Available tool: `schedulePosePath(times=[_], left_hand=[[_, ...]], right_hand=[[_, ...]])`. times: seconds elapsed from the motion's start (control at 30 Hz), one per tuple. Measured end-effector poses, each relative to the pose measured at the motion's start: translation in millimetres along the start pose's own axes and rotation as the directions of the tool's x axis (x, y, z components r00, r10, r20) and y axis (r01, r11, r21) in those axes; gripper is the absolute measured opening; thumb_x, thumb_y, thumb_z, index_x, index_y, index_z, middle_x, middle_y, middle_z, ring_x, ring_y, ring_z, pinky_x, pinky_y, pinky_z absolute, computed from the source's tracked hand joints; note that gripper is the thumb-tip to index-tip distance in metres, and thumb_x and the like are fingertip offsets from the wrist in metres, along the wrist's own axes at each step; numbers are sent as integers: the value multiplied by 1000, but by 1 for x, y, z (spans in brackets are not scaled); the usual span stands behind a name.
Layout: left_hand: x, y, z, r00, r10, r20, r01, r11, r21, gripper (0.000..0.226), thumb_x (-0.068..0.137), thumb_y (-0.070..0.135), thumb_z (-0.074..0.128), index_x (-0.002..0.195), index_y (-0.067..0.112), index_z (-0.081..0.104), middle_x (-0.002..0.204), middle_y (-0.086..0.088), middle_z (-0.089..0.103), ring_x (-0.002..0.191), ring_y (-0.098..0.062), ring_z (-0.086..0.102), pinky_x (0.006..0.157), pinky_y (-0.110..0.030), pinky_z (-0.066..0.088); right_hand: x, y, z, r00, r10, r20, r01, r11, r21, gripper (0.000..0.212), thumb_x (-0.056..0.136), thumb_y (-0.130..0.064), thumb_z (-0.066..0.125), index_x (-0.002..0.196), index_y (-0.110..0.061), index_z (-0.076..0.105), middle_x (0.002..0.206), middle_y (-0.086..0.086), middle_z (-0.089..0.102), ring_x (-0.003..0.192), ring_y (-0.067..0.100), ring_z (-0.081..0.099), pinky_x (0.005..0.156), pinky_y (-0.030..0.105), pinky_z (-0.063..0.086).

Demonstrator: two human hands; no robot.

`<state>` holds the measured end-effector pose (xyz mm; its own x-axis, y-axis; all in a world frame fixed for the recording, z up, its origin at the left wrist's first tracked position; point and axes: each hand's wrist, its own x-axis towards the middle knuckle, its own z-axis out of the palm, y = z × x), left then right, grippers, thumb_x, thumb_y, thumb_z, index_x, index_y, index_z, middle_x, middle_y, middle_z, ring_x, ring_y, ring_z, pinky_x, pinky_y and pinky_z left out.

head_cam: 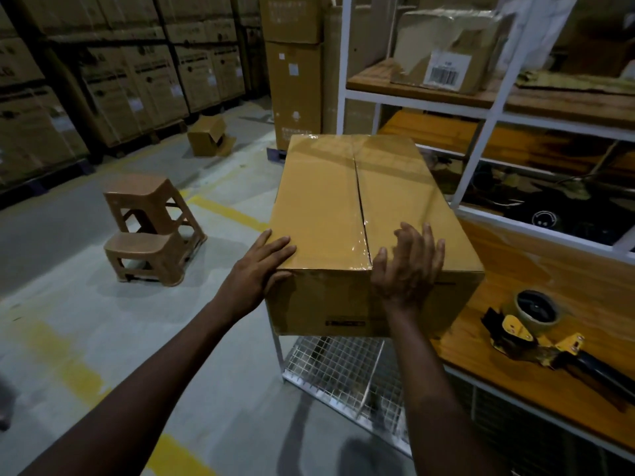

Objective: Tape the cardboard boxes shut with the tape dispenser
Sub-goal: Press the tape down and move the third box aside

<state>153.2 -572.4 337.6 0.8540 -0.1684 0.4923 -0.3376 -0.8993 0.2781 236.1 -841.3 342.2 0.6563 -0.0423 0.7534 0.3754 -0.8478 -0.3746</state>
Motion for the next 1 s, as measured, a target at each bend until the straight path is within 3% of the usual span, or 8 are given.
schedulePosePath(times=[0.17,0.3,0.43,0.6,0.77,0.9,1.0], left_hand=[[0,8,-9,999,-9,35,3,986,165,63,101,59,27,139,17,56,148,-4,50,143,-31,35,109,-55,39],[24,50,-4,989,-148,31,118,886,448,76,89,73,27,125,16,62,140,-7,56,137,-34,42,108,-59,22],[56,84,23,992,-96,86,33,835,549,82,90,76,21,144,20,47,149,-13,46,141,-39,35,111,-63,17],[35,53,15,981,-51,190,-68,819,570,69,99,65,21,143,20,49,145,-11,52,137,-39,43,109,-61,30],[0,17,-13,983,-140,116,55,837,545,58,104,54,18,148,27,43,152,-4,44,142,-34,36,111,-59,23],[1,53,-5,984,-175,39,127,832,540,60,101,48,22,155,23,28,162,-8,25,149,-35,20,113,-62,13],[25,91,28,987,-110,120,33,859,511,62,101,51,15,155,22,25,161,-9,26,148,-33,24,116,-60,12]], right_hand=[[-5,33,1,997,44,-63,-44,999,-1,36,91,-34,35,104,-8,56,112,15,64,126,34,49,107,47,28],[-3,32,-3,994,65,-85,-64,998,15,39,91,-36,32,96,-8,58,96,15,65,111,33,57,98,43,33],[-3,34,-3,995,57,-82,-57,998,-3,39,90,-37,32,96,-8,58,94,15,65,107,34,58,96,42,33],[-3,35,-4,999,46,-29,-46,999,-17,40,91,-37,32,98,-8,58,96,15,64,108,34,57,96,43,34],[-3,27,-6,994,92,63,-95,994,51,41,90,-36,34,100,-7,61,100,14,66,107,32,58,96,40,31],[0,20,-29,984,116,132,-145,960,241,31,92,-35,39,99,-15,62,96,4,67,94,24,61,97,41,33],[14,26,-68,985,157,69,-171,906,387,27,93,-28,40,94,-16,64,87,-1,65,83,18,58,81,41,47]])
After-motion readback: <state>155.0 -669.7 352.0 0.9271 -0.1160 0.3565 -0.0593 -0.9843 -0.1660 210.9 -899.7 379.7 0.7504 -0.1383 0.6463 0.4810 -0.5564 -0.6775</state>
